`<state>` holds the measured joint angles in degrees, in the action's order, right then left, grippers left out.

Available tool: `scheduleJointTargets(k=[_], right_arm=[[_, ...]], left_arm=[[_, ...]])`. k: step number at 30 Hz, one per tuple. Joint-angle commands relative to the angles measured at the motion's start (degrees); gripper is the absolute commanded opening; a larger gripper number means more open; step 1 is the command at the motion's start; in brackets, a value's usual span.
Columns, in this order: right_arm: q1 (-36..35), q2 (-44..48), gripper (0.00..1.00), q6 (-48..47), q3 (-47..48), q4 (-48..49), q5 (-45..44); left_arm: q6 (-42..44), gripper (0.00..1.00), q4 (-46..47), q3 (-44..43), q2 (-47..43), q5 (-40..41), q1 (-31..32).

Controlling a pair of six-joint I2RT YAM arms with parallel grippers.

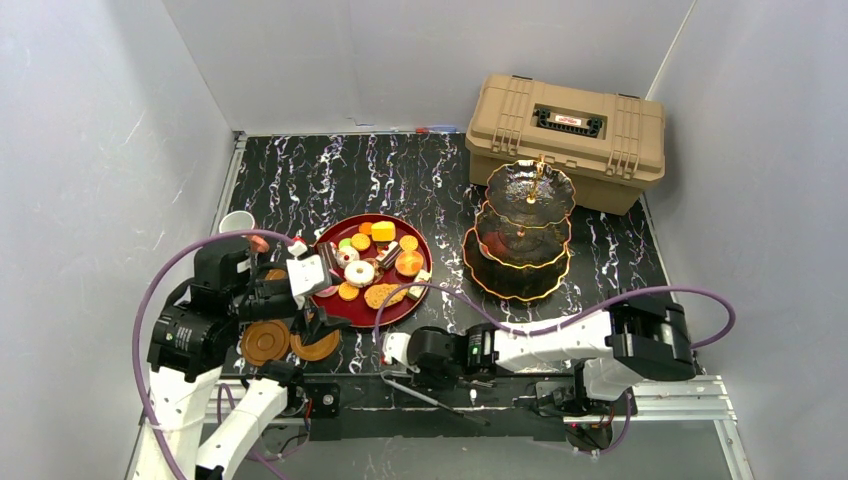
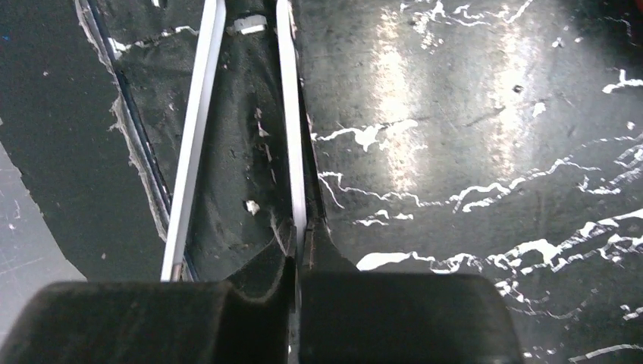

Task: Serve the afternoon tea
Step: Pick up the clamp from the center of the board, then adjust the clamp.

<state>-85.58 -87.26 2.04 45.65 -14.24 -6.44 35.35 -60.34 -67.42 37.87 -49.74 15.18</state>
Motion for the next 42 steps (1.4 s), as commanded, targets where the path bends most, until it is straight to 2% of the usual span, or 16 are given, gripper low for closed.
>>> scheduleJointTargets(k=[1, 4, 7, 10, 12, 15, 20, 23, 29, 33, 37, 42], right_arm=[[1.7, 5.7, 0.01, 0.4, 5.4, -3.1, -12.0], [1.9, 11.5, 0.01, 0.5, 8.3, -2.2, -18.0], [1.9, 17.9, 0.01, 0.7, 9.5, 4.9, -27.4], [1.9, 23.3, 0.01, -0.4, 8.2, 19.6, -38.4], [1.9, 24.3, 0.01, -2.6, 6.9, 34.0, -44.2], [1.7, 19.6, 0.01, -7.6, 9.4, 46.6, -50.7], [0.6, 8.7, 0.01, -14.6, 15.5, 62.0, -53.0], [-0.3, 5.8, 0.01, -16.8, 16.6, 69.8, -54.1], [-3.1, 4.1, 0.01, -18.0, 17.5, 75.6, -53.4], [-4.5, 3.5, 0.01, -16.0, 17.9, 76.7, -51.9], [-5.8, 2.8, 0.01, -14.9, 18.6, 76.2, -51.0], [-6.7, 1.7, 0.01, -14.3, 19.2, 76.2, -50.6]], left_arm=[[-1.5, 0.7, -1.0, -2.6, -0.1, -2.6, -0.1], [-3.8, 0.7, 0.3, -4.0, 0.2, -3.0, -0.1], [-8.1, 0.73, 3.4, -4.6, -0.1, -3.2, -0.1], [-15.2, 0.78, 7.7, -4.7, 0.0, -4.1, -0.1], [-19.8, 0.78, 9.9, -4.4, 0.3, -5.7, -0.1], [-26.5, 0.78, 13.2, -3.2, 0.5, -8.0, -0.1], [-36.6, 0.79, 19.8, -0.8, -0.6, -8.6, -0.1], [-36.7, 0.78, 20.1, -0.3, -1.3, -6.7, -0.1], [-33.1, 0.77, 21.0, 3.7, -4.3, 4.6, -0.1], [-34.5, 0.75, 22.8, 5.4, -4.0, 4.6, -0.1], [-34.9, 0.68, 24.6, 6.0, -3.6, 3.1, -0.1], [-34.8, 0.51, 24.8, 5.7, -2.6, 1.6, -0.1]])
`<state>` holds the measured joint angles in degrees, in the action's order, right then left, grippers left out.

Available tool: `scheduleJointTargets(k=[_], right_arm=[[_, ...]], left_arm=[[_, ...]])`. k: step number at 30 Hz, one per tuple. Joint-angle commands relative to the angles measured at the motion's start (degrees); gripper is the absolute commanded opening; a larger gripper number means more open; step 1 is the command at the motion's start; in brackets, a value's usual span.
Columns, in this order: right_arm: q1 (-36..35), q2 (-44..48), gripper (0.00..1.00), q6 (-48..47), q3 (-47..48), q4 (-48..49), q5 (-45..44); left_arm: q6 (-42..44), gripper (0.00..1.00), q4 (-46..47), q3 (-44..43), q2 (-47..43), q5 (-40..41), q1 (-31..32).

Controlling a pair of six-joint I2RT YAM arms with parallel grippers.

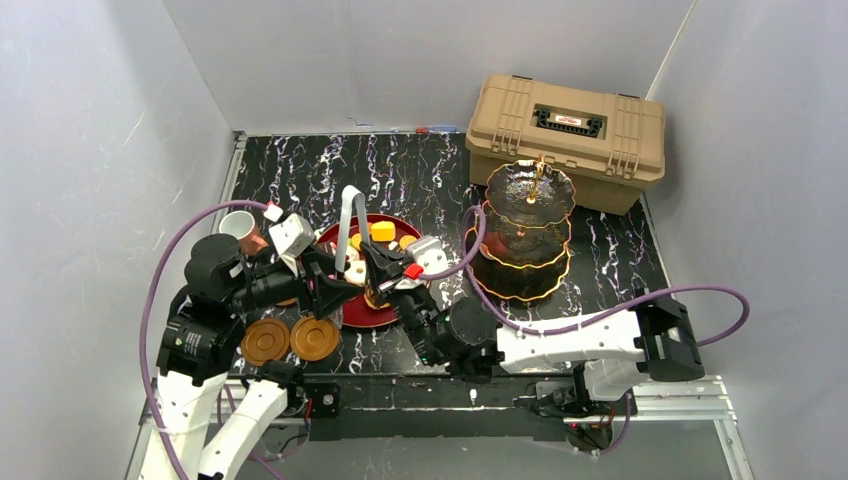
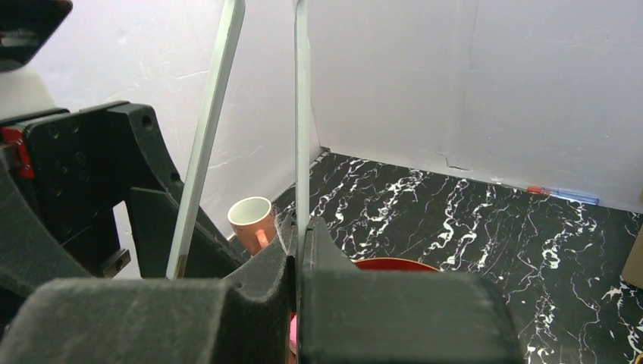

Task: Serve the afternoon tea
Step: Adjust the clamp.

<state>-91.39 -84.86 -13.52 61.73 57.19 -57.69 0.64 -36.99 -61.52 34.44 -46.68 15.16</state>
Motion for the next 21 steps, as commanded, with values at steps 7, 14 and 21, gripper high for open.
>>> scheduleJointTargets(k=[7, 14, 21], right_arm=[[-1.2, -1.4, 0.06, 2.0, 3.0, 3.8, -0.5], [-1.2, -0.4, 0.4, 5.3, 3.3, -1.0, 0.1], [0.7, 7.2, 0.98, 22.4, 3.1, -21.6, 11.3]], left_arm=[[3.4, 0.3, 0.5, -0.9, 0.8, -0.4, 0.0], [9.5, 0.0, -0.6, 0.3, -0.6, 3.0, 0.0], [19.7, 0.0, -1.2, 1.9, -2.7, 6.6, 0.0]])
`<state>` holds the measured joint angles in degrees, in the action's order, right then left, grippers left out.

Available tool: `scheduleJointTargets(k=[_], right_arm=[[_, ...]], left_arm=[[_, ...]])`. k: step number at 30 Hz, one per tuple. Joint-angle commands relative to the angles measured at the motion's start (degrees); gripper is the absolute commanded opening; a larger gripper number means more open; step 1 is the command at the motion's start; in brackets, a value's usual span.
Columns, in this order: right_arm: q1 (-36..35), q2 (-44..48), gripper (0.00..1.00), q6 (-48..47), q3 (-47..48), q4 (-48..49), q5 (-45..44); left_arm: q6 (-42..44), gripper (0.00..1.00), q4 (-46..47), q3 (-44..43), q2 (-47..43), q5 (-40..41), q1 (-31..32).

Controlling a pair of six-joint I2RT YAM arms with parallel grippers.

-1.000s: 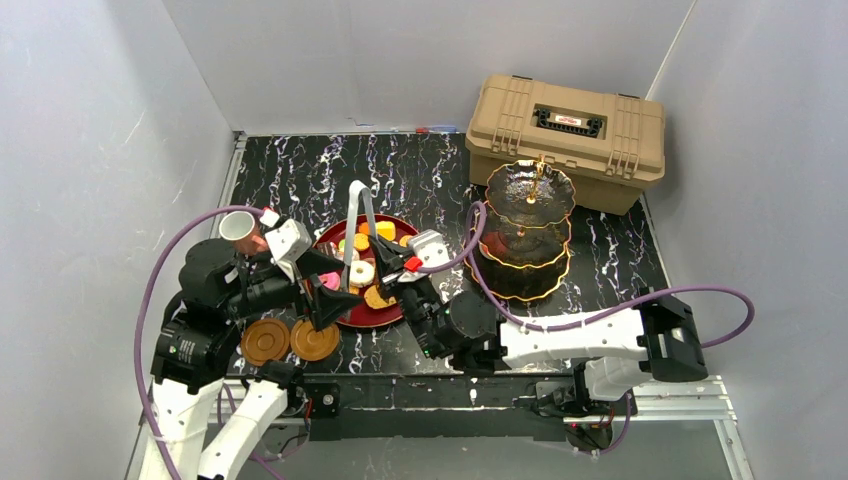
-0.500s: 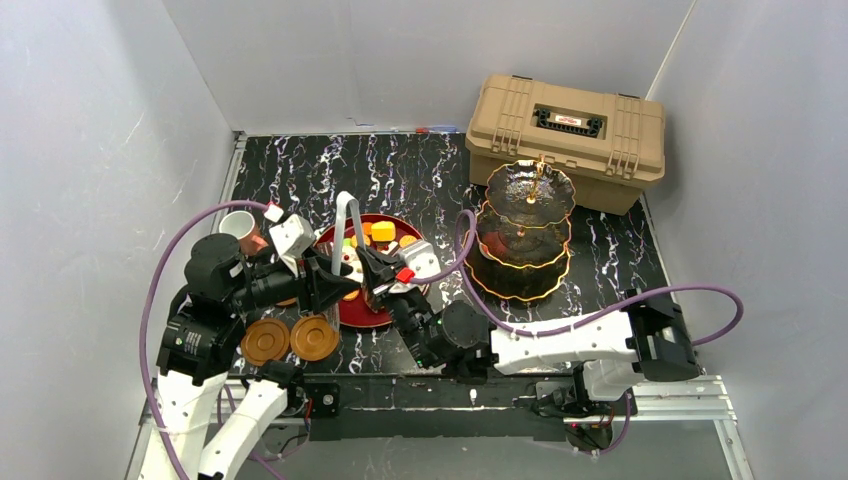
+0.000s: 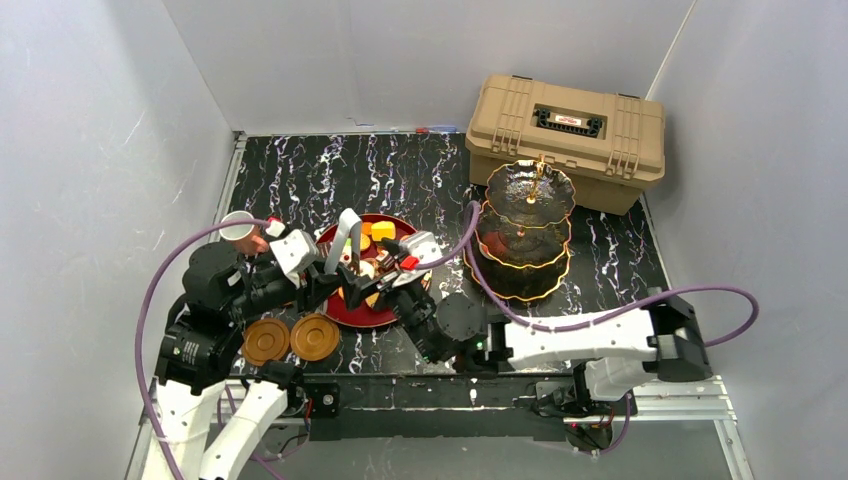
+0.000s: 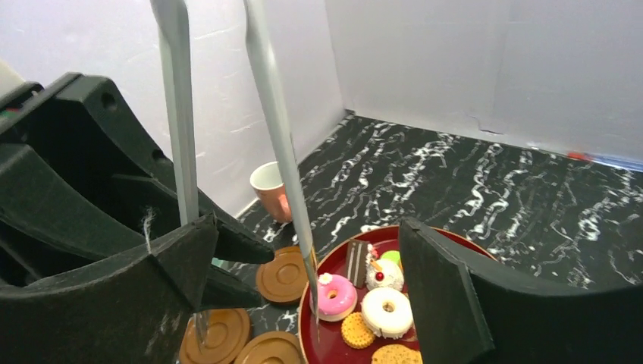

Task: Serve the afternoon tea
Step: Adjust the clamp.

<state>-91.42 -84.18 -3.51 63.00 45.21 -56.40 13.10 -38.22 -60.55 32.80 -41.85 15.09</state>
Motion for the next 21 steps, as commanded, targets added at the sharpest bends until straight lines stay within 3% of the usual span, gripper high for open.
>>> scheduleJointTargets(k=[1, 7, 12, 15, 21], right_arm=[[1.8, 7.6, 0.98, 14.7, 1.4, -12.3, 14.1], [5.7, 8.7, 0.98, 20.6, 3.9, -19.0, 29.9], [6.2, 5.3, 0.98, 21.4, 10.8, -27.3, 36.4], [6.4, 3.5, 0.98, 21.9, 14.7, -33.4, 37.0], [6.5, 7.9, 0.98, 22.6, 11.3, -38.5, 32.7]], left_arm=[[8.0, 0.0, 0.1, 1.1, -1.3, 1.6, 0.0], [9.9, 0.0, 0.1, 1.4, -1.5, 0.9, 0.0], [10.5, 0.0, -0.6, 0.8, -1.7, 1.7, 0.0], [10.4, 0.0, -0.6, 0.8, -1.8, 1.9, 0.0], [10.4, 0.0, -0.9, 0.4, -1.9, 2.4, 0.0]])
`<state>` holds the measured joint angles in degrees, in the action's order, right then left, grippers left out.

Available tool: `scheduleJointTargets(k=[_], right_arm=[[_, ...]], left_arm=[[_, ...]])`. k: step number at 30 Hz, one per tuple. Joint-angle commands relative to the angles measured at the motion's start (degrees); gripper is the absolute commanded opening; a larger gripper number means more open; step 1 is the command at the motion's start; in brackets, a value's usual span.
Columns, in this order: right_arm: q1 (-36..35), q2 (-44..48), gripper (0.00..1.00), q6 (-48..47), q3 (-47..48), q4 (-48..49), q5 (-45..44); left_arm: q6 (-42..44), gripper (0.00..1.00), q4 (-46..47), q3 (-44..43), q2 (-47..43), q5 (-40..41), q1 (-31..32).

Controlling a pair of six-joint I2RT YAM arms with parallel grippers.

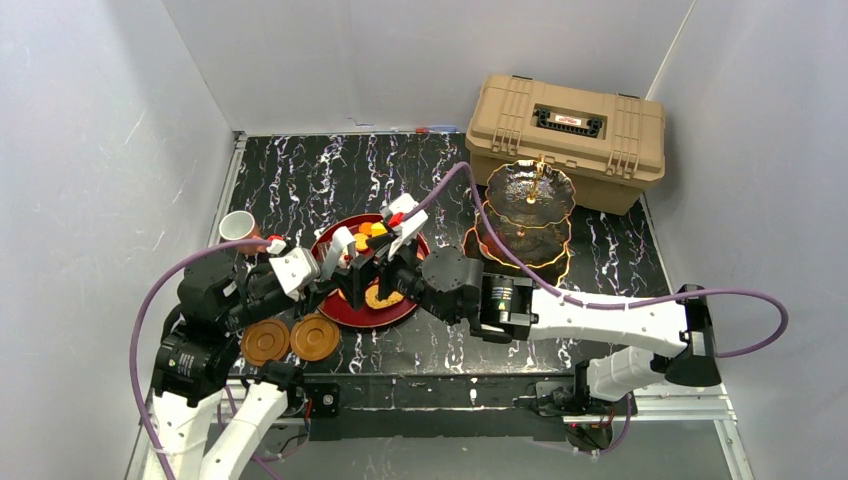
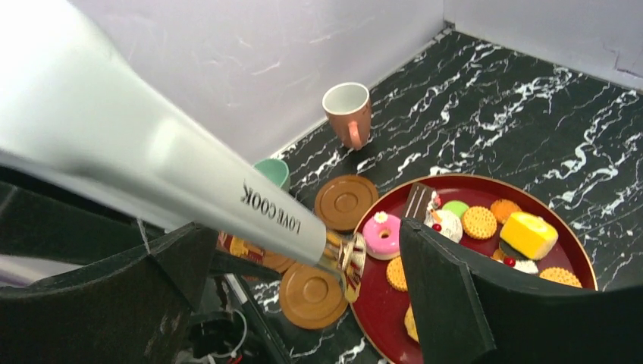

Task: Serve the afternoon tea
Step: Adjust the clamp.

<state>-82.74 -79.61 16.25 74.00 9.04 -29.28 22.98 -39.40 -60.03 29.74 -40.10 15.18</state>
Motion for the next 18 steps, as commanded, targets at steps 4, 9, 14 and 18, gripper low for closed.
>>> scheduleJointTargets(k=[4, 9, 14, 18], right_arm=[[-2.2, 5.7, 0.98, 3.3, -0.9, -4.8, 4.7], [-2.2, 3.7, 0.98, 3.5, 1.2, -3.8, 6.6], [-2.3, 0.9, 0.98, 3.0, 3.7, -1.0, 3.1], [-2.3, 1.9, 0.96, 2.7, 1.0, 5.7, -3.6]], left_arm=[[0.6, 0.0, 0.3, -0.3, 1.1, 0.6, -0.1], [0.3, 0.0, 0.3, -0.6, 1.7, 0.3, -0.1], [0.4, 0.0, 0.3, -0.7, 1.7, 0.5, -0.1], [0.9, 0.0, 0.0, -0.5, 1.3, 0.6, -0.1]])
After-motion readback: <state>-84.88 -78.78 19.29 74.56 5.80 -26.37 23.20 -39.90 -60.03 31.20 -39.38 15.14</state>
